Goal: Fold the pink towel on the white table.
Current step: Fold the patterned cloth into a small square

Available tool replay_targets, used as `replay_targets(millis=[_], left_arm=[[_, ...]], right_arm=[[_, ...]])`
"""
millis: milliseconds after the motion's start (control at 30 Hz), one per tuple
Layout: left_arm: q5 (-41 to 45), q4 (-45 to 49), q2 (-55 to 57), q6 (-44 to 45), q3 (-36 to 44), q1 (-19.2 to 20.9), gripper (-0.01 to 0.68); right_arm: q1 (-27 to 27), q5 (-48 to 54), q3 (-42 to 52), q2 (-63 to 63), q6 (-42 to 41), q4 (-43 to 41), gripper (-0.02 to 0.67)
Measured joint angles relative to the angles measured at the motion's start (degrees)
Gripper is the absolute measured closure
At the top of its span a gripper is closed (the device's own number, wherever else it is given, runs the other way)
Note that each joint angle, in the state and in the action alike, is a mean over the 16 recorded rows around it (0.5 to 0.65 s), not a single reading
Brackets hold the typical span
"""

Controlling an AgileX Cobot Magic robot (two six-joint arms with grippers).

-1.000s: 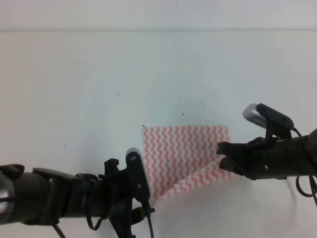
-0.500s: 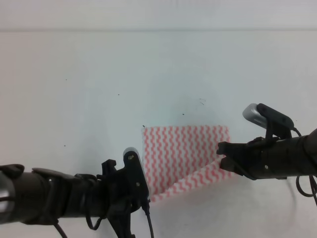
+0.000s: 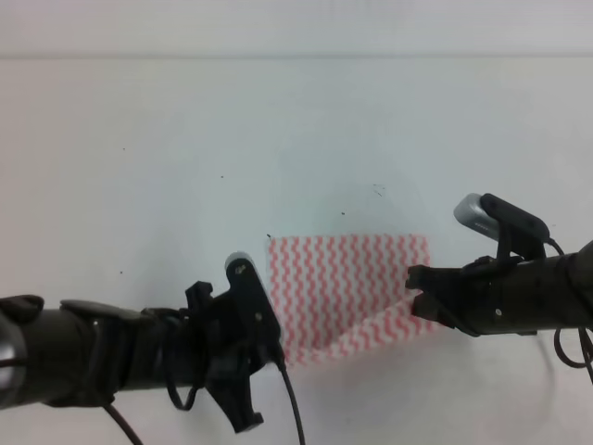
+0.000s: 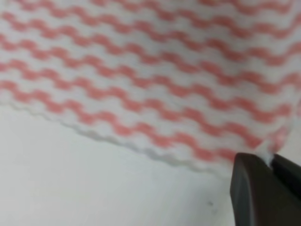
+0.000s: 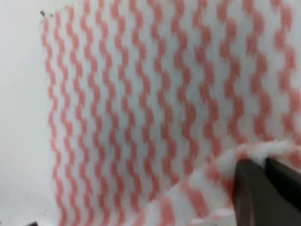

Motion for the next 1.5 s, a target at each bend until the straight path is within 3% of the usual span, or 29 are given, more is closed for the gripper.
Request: replay_targets(millis=[533, 1500], left_arm=[[-7.3, 0.0, 2.1, -1.8, -6.3, 0.0, 0.677], [-11.2, 0.0, 8.6, -2.7, -14.3, 0.0, 0.677]], right_arm=[[0.0, -2.6, -2.2, -0.1, -0.5, 0.0, 0.665], [-0.6, -5.5, -6.9, 6.3, -1.3, -0.2, 0.666]])
